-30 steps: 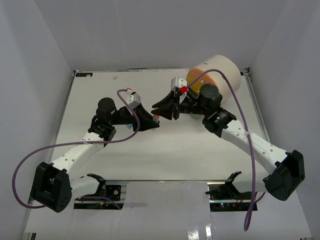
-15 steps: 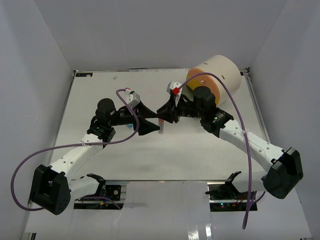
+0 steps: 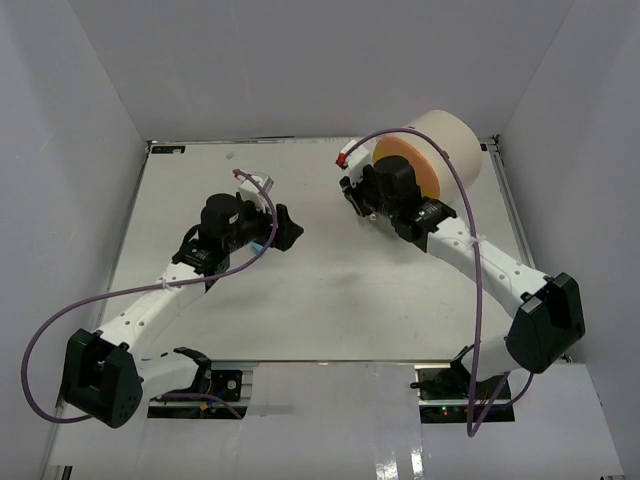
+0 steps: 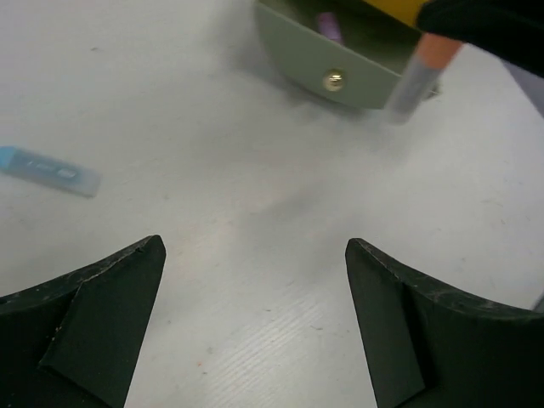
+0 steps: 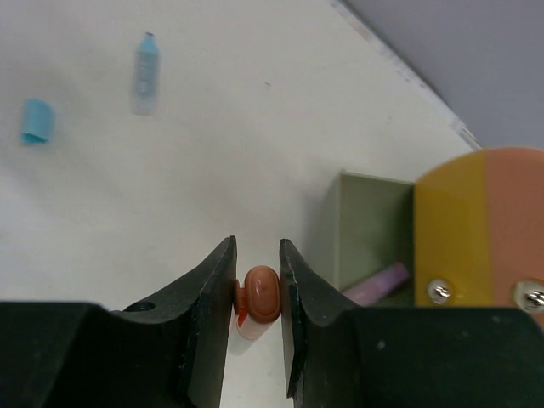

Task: Sort the stationery into containers
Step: Place the pen in the drawer.

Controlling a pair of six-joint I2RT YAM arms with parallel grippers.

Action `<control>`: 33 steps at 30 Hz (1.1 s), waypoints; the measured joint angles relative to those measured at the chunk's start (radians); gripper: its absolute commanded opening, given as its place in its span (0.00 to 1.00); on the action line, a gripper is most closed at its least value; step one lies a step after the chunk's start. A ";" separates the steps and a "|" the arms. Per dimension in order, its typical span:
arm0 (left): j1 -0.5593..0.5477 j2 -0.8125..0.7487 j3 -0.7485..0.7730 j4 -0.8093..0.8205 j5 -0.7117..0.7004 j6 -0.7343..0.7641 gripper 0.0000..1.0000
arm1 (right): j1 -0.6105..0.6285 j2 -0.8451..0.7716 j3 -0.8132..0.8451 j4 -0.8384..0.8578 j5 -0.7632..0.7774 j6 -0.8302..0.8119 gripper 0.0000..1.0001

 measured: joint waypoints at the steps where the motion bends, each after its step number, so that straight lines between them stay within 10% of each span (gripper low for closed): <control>1: 0.006 0.008 0.006 -0.023 -0.051 -0.005 0.98 | -0.001 0.025 0.021 -0.006 0.055 -0.022 0.08; 16: 0.060 0.015 0.016 -0.150 -0.381 -0.035 0.98 | -0.066 0.389 0.241 -0.040 0.499 -0.235 0.10; 33: 0.084 0.016 0.029 -0.186 -0.431 -0.063 0.98 | -0.085 0.434 0.336 -0.098 0.420 -0.179 0.85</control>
